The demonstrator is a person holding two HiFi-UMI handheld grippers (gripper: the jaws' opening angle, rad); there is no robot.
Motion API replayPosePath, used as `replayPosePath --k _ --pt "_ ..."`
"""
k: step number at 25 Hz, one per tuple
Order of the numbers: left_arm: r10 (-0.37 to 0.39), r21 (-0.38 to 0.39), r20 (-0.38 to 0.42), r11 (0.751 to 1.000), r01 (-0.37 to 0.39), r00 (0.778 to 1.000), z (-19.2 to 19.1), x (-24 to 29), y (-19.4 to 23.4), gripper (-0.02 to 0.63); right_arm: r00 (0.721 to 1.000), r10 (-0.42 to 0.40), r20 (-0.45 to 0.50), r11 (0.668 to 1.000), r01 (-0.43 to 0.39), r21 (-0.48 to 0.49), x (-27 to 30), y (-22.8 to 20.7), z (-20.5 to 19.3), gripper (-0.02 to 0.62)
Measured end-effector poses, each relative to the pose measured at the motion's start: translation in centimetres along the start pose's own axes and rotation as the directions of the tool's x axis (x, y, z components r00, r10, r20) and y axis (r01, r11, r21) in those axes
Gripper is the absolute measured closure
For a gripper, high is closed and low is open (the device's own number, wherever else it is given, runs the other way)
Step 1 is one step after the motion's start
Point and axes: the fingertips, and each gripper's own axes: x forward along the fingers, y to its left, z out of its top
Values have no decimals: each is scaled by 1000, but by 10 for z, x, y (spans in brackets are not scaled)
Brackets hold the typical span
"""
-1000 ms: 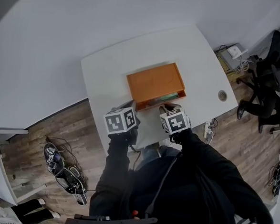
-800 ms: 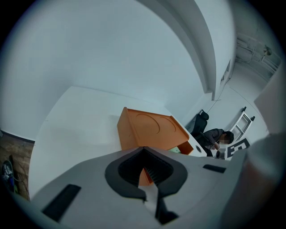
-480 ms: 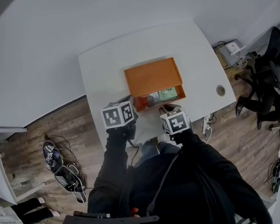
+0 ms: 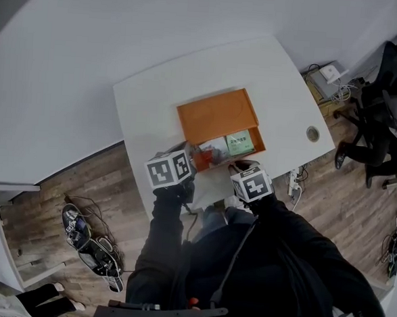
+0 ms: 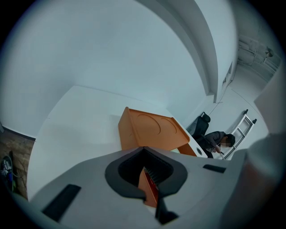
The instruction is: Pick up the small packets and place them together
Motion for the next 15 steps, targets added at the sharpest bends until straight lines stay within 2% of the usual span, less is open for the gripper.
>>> replayPosePath --k 15 --pt "7 -13 22 1000 -7 1000 -2 -1 -1 607 999 29 -15 1000 -29 -1 -8 9 -21 525"
